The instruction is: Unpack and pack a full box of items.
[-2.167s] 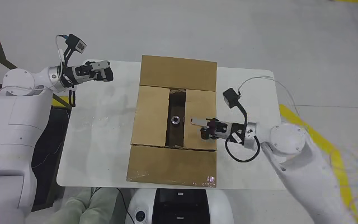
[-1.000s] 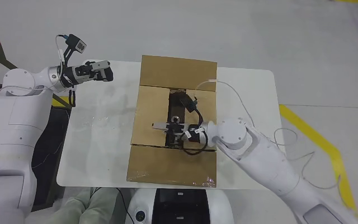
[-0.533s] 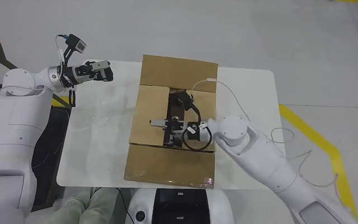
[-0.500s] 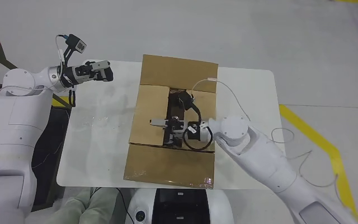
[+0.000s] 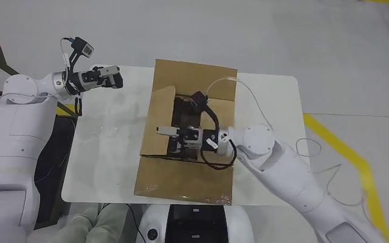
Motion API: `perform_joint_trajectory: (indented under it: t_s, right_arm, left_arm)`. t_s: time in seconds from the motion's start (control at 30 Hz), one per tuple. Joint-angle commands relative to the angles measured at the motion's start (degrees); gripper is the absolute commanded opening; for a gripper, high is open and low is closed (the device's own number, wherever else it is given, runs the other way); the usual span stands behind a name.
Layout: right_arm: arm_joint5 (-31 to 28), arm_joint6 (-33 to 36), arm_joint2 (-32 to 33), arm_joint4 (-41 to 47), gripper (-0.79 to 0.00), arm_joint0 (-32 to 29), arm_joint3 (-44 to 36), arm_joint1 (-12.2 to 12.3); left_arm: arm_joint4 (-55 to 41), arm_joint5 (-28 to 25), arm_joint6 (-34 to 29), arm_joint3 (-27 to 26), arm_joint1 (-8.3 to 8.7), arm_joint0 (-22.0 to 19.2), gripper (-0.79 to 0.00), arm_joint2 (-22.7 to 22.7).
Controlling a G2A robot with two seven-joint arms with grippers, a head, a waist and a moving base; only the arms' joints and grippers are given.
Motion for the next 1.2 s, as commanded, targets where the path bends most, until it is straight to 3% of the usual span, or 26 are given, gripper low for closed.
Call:
perform_joint_trajectory:
  t_s: [0.0, 0.63, 0.87, 1.0, 1.17]
  right_arm:
    - [-0.4, -1.0, -1.0, -0.3, 0.000, 0.7, 0.1, -0.6]
    - [-4.4, -7.0, -10.1, -2.8, 0.000, 6.2, 3.8, -6.4]
    - [-4.4, -7.0, -10.1, -2.8, 0.000, 6.2, 3.8, -6.4]
    - [-4.4, -7.0, -10.1, -2.8, 0.000, 6.2, 3.8, -6.4]
    - [-4.4, -7.0, -10.1, -2.8, 0.000, 6.2, 3.8, -6.4]
  left_arm:
    - [0.0, 0.0, 0.0, 0.0, 0.00, 0.0, 0.000, 0.0]
    - [0.0, 0.0, 0.0, 0.0, 0.00, 0.0, 0.000, 0.0]
    - [0.4, 0.3, 1.1, -1.0, 0.02, 0.3, 0.000, -0.1]
    - [2.6, 1.4, 2.8, -4.6, 0.67, 1.2, 0.000, -2.3]
    - [2.8, 3.2, 3.1, -5.4, 1.43, 1.5, 0.000, -5.3]
